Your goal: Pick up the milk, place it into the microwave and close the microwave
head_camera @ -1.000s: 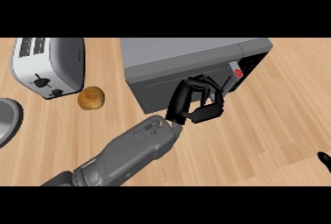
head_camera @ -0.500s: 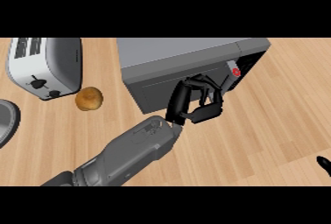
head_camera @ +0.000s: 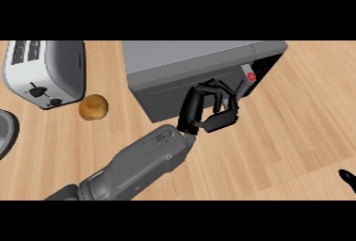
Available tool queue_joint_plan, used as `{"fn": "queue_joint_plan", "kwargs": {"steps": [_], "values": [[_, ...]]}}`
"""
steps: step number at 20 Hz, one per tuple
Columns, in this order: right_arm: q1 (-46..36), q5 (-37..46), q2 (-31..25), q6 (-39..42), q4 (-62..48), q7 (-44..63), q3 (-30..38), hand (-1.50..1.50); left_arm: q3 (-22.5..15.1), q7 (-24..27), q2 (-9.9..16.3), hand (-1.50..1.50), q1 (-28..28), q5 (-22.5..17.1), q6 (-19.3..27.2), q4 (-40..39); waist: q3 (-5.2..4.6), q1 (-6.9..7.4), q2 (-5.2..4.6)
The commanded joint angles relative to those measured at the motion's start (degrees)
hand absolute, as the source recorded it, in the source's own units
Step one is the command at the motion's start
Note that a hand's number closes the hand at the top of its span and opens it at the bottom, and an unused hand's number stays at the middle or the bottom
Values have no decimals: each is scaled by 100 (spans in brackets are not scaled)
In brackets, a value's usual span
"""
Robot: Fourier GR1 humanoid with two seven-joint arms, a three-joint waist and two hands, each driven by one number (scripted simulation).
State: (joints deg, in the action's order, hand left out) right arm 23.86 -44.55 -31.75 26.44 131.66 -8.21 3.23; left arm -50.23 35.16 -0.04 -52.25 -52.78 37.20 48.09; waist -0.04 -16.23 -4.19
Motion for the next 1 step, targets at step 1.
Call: {"fn": "queue_joint_plan", "kwargs": {"steps": [1], "values": [[-56, -64, -31, -20, 29, 43, -2, -150, 359, -84, 3, 150, -339, -186, -18, -689, -4, -9, -132]]}}
